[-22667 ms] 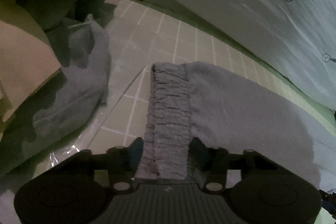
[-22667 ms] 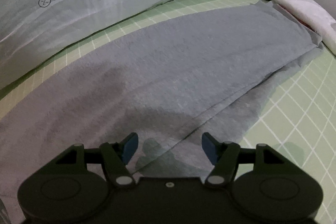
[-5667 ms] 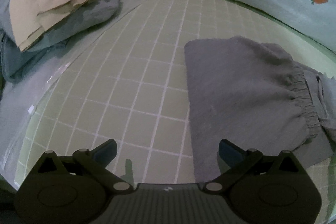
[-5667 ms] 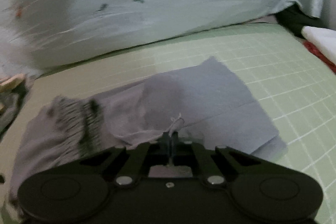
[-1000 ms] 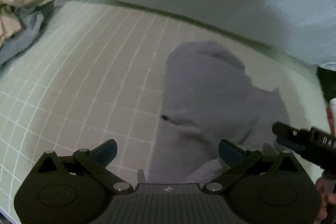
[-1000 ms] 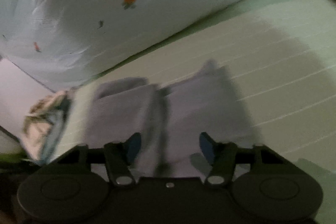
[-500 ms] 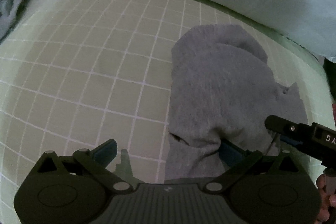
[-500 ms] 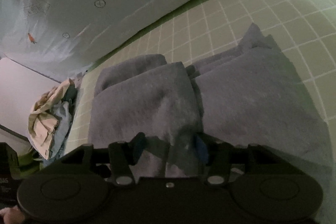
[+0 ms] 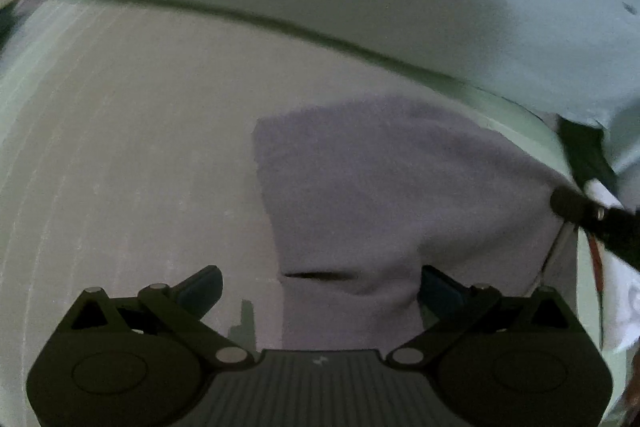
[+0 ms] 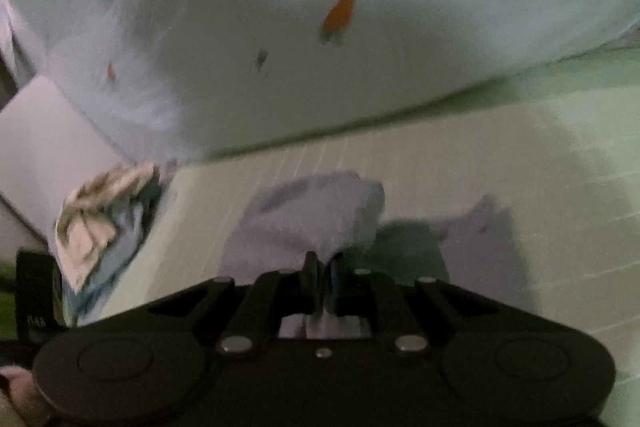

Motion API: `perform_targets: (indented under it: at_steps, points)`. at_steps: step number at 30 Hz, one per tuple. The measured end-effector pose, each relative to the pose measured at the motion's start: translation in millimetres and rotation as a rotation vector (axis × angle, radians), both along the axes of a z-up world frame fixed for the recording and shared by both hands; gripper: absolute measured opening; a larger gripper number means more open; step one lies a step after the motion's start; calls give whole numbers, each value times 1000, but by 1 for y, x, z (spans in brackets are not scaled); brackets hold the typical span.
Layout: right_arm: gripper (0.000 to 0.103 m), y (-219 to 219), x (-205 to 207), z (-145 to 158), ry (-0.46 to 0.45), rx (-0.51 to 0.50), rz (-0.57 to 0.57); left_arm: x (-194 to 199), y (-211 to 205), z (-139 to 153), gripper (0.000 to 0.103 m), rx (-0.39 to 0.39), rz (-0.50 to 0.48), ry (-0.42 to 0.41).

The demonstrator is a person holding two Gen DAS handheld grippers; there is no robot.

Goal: Fold clothes
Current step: 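Hold the folded sweatpants with the left gripper while the right gripper grasps them too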

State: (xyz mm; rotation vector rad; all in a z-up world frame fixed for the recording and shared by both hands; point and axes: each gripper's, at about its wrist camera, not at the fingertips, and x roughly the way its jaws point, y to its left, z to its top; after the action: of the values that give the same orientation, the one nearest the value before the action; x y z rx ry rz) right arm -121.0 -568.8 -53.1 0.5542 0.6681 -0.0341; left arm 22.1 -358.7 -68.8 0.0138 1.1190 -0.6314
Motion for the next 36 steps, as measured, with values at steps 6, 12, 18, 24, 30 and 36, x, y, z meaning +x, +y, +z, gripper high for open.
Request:
perform_targets:
  at_steps: [6, 12, 18, 24, 30, 36]
  points:
    - [45, -60, -15, -19, 217, -43, -167, -7, -30, -18, 102, 54, -99, 49]
    - [73, -61, -20, -54, 279, -6, -187, -12, -16, -32, 102, 43, -68, 126]
    - [79, -47, 3, -78, 322, 1, -104, -4, -17, -42, 102, 12, -59, 178]
    - [87, -36, 14, -83, 335, -40, -70, -2, -26, -40, 98, 9, -87, 171]
    - [59, -16, 20, -80, 346, -104, -32, -4, -32, -40, 61, 6, -77, 143]
    - [21, 24, 19, -55, 323, -305, 53, -19, -32, -10, 37, -77, -127, 61]
